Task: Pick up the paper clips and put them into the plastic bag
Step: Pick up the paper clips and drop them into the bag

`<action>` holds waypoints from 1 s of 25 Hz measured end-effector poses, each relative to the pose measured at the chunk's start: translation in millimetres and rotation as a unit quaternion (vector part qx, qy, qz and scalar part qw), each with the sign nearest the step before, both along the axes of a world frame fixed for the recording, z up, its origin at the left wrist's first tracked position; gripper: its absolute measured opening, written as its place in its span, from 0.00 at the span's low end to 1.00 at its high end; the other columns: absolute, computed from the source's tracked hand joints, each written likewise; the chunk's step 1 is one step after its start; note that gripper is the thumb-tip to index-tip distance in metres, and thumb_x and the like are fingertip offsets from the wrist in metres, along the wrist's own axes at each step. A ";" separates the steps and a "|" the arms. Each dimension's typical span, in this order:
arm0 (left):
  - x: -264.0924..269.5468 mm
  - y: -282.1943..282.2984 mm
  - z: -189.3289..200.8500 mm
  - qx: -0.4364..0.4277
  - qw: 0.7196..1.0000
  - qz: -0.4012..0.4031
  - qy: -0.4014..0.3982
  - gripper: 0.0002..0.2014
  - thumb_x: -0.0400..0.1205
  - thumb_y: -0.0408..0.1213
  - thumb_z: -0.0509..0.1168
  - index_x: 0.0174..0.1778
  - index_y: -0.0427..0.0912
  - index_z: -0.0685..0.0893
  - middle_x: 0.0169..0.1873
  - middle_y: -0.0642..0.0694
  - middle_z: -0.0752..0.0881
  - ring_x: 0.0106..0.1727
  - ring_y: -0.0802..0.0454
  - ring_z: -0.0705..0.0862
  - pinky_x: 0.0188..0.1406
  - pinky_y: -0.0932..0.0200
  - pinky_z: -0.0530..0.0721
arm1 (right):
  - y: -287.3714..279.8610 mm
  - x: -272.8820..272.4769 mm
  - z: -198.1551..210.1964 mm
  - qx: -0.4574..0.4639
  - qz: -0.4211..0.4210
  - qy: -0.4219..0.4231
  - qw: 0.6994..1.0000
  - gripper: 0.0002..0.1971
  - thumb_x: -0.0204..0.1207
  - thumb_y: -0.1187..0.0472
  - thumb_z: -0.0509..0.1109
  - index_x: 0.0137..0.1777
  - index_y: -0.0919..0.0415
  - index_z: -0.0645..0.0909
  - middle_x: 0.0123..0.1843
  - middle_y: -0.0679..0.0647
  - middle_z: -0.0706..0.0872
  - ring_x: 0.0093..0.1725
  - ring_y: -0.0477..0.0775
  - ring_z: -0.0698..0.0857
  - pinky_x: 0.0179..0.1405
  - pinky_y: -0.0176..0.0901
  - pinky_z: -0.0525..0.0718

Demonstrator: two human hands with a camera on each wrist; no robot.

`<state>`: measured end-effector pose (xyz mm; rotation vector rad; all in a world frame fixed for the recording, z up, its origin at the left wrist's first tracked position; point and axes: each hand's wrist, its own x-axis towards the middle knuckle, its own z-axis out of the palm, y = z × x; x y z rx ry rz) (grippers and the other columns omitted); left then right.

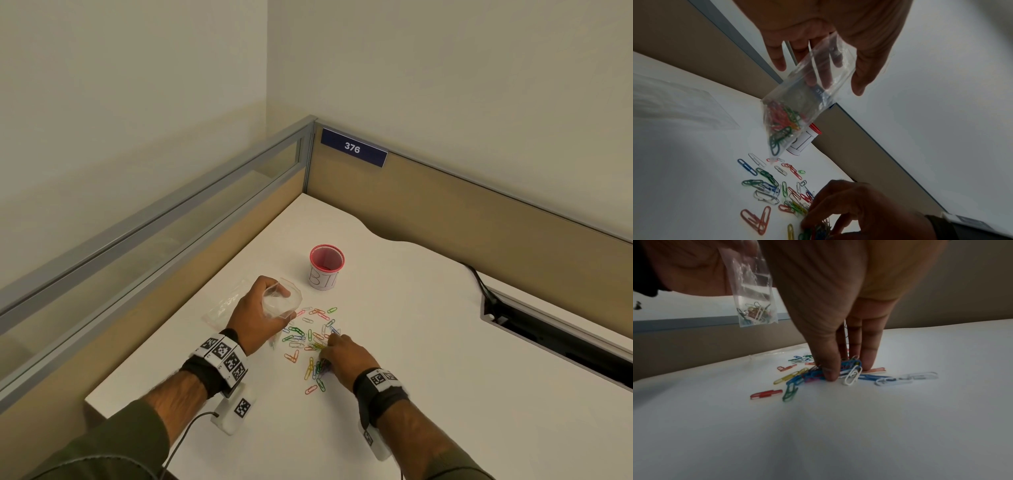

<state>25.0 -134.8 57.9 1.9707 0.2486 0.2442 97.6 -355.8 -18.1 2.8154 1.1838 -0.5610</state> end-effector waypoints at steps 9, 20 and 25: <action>6.6 -1.7 -0.4 0.000 1.000 -0.004 0.010 0.22 0.71 0.38 0.80 0.56 0.48 0.76 0.57 0.50 0.84 0.66 0.52 0.81 0.65 0.59 0.76 | -8.6 19.9 7.4 0.074 -0.168 -0.004 0.983 0.10 0.80 0.62 0.64 0.55 0.62 0.84 0.56 0.59 0.86 0.55 0.59 0.84 0.56 0.44 0.81; 19.5 -13.5 -9.1 0.003 1.000 -0.010 0.027 0.22 0.71 0.37 0.80 0.55 0.48 0.76 0.58 0.49 0.85 0.66 0.50 0.82 0.64 0.59 0.77 | 1.9 26.6 127.3 0.435 -0.285 0.111 0.847 0.04 0.71 0.68 0.77 0.45 0.65 0.89 0.39 0.58 0.91 0.36 0.51 0.89 0.38 0.29 0.86; 23.0 -22.9 -7.1 0.007 0.999 -0.026 0.020 0.23 0.71 0.37 0.79 0.56 0.49 0.75 0.56 0.52 0.85 0.64 0.52 0.82 0.62 0.60 0.77 | 46.3 15.3 158.6 0.491 -0.243 0.163 0.820 0.06 0.71 0.68 0.77 0.47 0.63 0.89 0.41 0.57 0.92 0.39 0.51 0.91 0.43 0.32 0.89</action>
